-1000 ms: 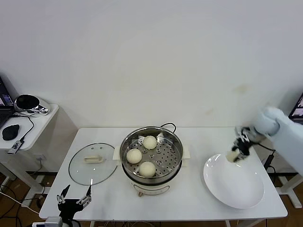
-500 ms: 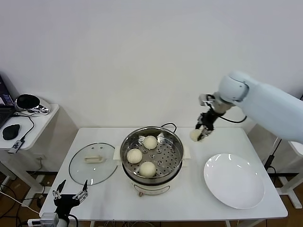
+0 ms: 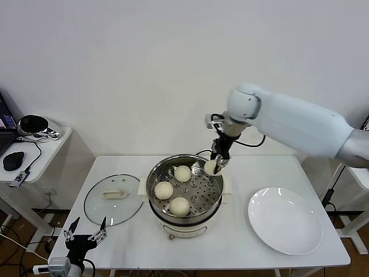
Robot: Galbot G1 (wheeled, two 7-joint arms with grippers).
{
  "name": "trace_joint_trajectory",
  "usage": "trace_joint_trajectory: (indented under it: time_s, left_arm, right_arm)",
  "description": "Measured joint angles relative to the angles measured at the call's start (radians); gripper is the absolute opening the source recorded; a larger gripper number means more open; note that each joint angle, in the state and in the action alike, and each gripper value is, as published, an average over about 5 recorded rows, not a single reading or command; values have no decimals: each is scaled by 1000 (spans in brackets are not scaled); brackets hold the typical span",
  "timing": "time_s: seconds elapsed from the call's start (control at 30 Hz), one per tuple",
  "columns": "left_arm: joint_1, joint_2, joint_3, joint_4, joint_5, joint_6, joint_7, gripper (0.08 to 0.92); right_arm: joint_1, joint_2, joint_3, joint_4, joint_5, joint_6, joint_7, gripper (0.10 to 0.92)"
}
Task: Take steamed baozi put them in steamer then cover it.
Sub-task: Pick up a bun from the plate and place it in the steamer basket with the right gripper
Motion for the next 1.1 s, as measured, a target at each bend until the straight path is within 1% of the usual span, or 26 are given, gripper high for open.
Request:
trace_joint_trajectory:
  time_s: [0.43,0.87,0.97,1.1]
  left_arm:
    - [-9,-4,-9,6,-13,-1,-1,823]
    - [-17,-8,-5,19,-15,-2,-2,823]
    - [-19,-8,-2,22,-15,-2,-2,823]
    - [-19,-9,-2,22,-15,-2,-1,823]
  right_arm:
    - [-59,115,-33,-56,-53,-6,17,475]
    - [-109,131,-42,-62,-110,-9,24,475]
    - [-117,130,-44,-59,-114,-11,30,502]
    - [-121,125,-41,-52,-115,-12,36,610]
